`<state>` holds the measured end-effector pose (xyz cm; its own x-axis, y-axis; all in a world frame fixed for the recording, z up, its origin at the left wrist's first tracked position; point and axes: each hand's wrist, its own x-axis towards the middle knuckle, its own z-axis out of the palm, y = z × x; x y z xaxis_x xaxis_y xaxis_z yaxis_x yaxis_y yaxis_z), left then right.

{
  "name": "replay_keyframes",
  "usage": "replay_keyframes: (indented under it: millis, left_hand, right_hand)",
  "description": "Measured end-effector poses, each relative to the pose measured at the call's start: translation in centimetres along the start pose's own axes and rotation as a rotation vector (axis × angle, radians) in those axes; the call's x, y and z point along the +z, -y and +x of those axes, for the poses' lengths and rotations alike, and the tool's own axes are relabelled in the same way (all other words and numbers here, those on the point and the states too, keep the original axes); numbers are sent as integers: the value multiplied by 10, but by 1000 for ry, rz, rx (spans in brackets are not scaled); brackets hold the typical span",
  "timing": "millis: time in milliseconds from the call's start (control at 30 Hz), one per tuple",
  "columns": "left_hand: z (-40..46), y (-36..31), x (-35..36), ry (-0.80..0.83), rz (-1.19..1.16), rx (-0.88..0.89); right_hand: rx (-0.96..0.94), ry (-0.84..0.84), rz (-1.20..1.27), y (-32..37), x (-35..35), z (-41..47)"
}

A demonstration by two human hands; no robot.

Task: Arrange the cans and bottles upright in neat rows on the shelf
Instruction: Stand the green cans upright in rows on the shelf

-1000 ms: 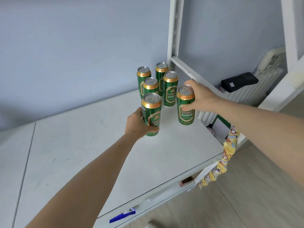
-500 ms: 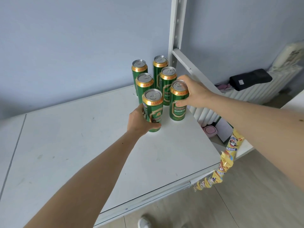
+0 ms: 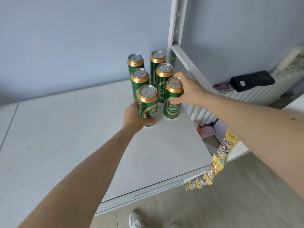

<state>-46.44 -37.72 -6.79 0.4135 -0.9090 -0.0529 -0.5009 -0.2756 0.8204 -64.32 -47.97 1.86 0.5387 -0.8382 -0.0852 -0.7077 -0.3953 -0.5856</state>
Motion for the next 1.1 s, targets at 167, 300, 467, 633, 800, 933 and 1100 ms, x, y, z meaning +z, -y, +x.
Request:
replay_keyframes:
  millis: [167, 300, 467, 633, 800, 933, 1100]
  left_hand:
    - [1, 1, 0, 24, 43, -8]
    - [2, -2, 0, 32, 98, 1]
    - [6, -3, -4, 51, 136, -10]
    - [5, -2, -2, 62, 129, -35]
    - [5, -2, -4, 65, 240, -52]
    - [3, -9, -13, 82, 481, -48]
    - [-4, -16, -29, 96, 695, -27]
  right_hand:
    - [12, 14, -47, 4, 1, -1]
    - [11, 23, -66, 6, -1, -3]
    - [13, 22, -75, 5, 0, -4]
    - [17, 18, -97, 4, 1, -1]
    - [29, 11, -176, 8, 1, -2]
    - [33, 19, -288, 16, -7, -7]
    - [-1, -19, -451, 30, -20, -15]
